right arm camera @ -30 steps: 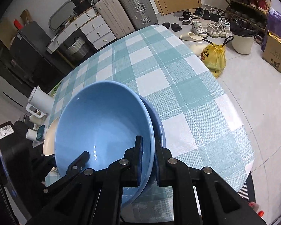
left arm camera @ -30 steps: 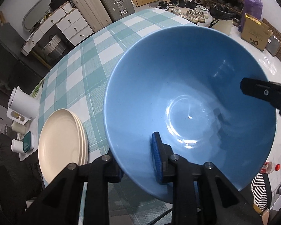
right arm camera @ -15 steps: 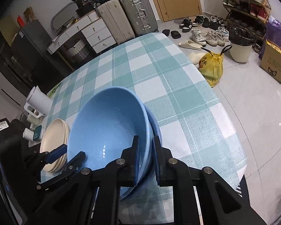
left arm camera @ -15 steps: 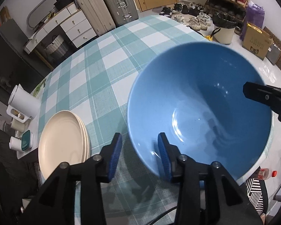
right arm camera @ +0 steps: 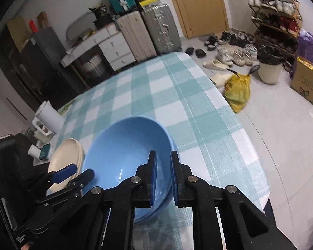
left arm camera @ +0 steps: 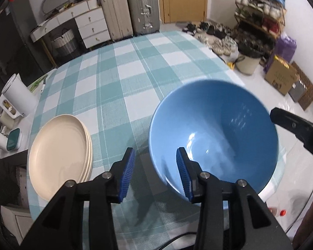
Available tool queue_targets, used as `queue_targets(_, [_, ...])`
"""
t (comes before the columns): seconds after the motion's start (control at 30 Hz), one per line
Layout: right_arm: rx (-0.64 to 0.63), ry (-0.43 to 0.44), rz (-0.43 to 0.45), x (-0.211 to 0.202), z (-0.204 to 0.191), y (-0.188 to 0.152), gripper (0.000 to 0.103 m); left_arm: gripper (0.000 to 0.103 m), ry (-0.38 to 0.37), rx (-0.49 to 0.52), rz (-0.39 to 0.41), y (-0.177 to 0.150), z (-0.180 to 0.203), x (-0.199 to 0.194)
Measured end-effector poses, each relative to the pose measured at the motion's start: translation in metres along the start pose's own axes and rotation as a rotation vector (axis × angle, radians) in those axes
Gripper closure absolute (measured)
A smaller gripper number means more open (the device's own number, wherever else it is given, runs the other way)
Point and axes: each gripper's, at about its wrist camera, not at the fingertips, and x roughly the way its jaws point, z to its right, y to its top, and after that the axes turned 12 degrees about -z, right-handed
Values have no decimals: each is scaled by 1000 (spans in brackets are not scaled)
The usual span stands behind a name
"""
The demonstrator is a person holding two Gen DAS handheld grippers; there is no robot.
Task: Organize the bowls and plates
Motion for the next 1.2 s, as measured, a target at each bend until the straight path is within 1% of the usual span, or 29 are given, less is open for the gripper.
queue_targets(0.03, [-7, 6, 35, -5, -1, -2, 91, 62, 0, -8, 17, -1, 0, -2])
queue_targets(0.1, [-23, 29, 56, -11, -4, -3, 91, 60, -3, -32, 45, -3, -2, -6])
queue_targets(0.13, [-27, 33, 68, -13, -5, -4, 90, 55, 0, -59, 65, -4, -6, -10])
queue_targets(0.17, [-29, 29, 83, -16, -6, -7, 89, 52, 3, -84, 82, -5, -9, -13])
queue_targets(0.2, [-37, 33, 96, -17, -7, -9, 87, 52, -3, -112, 104, -7, -14, -18])
queue_targets(0.27, [-48, 34, 105, -16, -7, -14, 84, 50, -30, -141, 148, -12, -20, -27])
queue_targets(0.33, [-41, 39, 102, -11, -7, -21, 82, 48, -29, -144, 180, -16, -21, -32])
queue_targets(0.37, [-33, 52, 101, -9, -6, -24, 82, 43, -19, -143, 190, -18, -22, -34])
queue_targets(0.4, [-24, 63, 104, -8, -4, -27, 82, 41, -9, -141, 197, -18, -21, -34])
queue_targets(0.43, [-21, 68, 108, -7, -4, -29, 82, 31, -5, -140, 200, -18, -21, -34])
queue_targets(0.47, [-27, 60, 115, -7, -4, -32, 81, 18, -2, -143, 207, -19, -21, -34])
queue_targets(0.5, [-31, 50, 123, -7, -4, -34, 75, 14, 0, -151, 223, -21, -22, -34])
queue_targets(0.53, [-34, 44, 131, -8, -4, -36, 63, 13, -1, -157, 239, -23, -22, -35])
queue_targets(0.57, [-40, 43, 136, -9, -4, -38, 55, 12, -9, -156, 264, -27, -22, -37])
queue_targets(0.6, [-41, 38, 145, -11, -3, -40, 45, 11, -12, -152, 274, -28, -22, -38])
queue_targets(0.63, [-40, 32, 168, -15, -3, -43, 37, 11, -6, -147, 280, -29, -21, -37])
queue_targets(0.67, [-44, 31, 193, -18, -2, -46, 33, 10, 2, -143, 288, -32, -21, -37])
queue_targets(0.73, [-51, 24, 244, -25, -1, -51, 17, 10, -1, -136, 292, -35, -20, -37])
queue_targets(0.8, [-50, 25, 280, -30, 2, -56, 14, 9, -20, -140, 305, -40, -22, -37])
queue_targets(0.87, [-49, 42, 294, -30, 5, -60, 10, 4, -31, -159, 329, -45, -25, -37])
queue_targets(0.9, [-44, 49, 293, -28, 6, -61, 5, 0, -33, -168, 340, -46, -25, -36])
queue_targets(0.93, [-33, 54, 286, -26, 8, -61, 2, 0, -35, -175, 346, -46, -25, -35])
queue_targets(1.0, [-6, 76, 264, -21, 10, -59, 2, 0, -42, -174, 342, -41, -25, -31])
queue_targets(1.1, [17, 148, 214, -13, 15, -57, 2, 0, -62, -169, 306, -34, -24, -21])
queue_targets(1.2, [33, 197, 172, -4, 21, -55, 2, 0, -94, -170, 269, -32, -27, -11])
